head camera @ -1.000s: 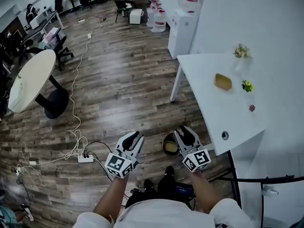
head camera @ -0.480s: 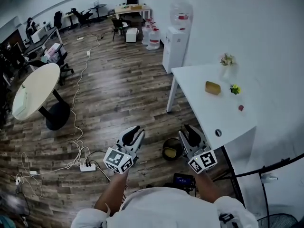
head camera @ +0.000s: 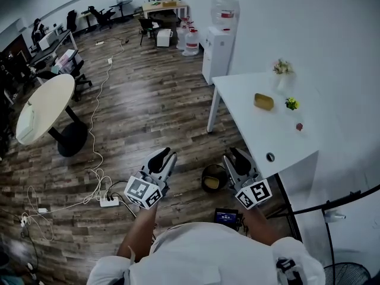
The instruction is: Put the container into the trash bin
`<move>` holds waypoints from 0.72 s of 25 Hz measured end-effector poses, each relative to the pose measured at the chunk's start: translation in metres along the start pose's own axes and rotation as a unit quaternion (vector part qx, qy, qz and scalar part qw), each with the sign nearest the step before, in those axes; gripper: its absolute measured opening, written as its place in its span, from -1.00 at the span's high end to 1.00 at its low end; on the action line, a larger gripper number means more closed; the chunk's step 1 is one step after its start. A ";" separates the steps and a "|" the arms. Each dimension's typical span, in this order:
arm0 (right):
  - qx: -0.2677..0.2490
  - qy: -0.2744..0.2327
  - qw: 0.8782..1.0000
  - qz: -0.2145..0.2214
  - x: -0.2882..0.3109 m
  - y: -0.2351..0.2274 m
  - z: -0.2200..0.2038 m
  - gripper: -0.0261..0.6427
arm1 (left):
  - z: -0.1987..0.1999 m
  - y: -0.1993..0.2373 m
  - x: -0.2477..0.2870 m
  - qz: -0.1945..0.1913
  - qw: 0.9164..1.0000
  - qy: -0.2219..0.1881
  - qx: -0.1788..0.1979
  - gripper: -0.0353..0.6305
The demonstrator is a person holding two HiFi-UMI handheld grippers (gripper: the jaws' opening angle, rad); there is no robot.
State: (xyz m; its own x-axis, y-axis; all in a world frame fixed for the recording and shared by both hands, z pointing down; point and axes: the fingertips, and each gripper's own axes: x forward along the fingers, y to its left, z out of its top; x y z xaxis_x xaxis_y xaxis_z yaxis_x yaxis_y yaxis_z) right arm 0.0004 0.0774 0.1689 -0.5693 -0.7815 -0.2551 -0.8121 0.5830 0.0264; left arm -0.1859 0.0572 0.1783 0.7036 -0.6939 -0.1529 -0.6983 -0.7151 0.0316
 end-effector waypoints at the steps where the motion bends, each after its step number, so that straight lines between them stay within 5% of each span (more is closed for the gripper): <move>1: 0.000 -0.001 1.000 0.001 0.001 -0.003 0.000 0.46 | 0.000 0.000 0.003 0.000 1.000 0.000 0.000 0.60; 18: -0.010 -0.007 0.997 -0.070 -0.003 -0.099 -0.007 0.46 | -0.016 0.009 0.101 -0.073 0.997 0.012 0.000 0.60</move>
State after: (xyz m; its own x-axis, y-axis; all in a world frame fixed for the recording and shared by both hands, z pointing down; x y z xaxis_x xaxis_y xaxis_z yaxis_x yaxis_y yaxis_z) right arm 0.0817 0.0208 0.1741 -0.4481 -0.8520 -0.2708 -0.8861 0.4635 0.0080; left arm -0.1187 -0.0207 0.1794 0.8011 -0.5836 -0.1327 -0.5876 -0.8091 0.0109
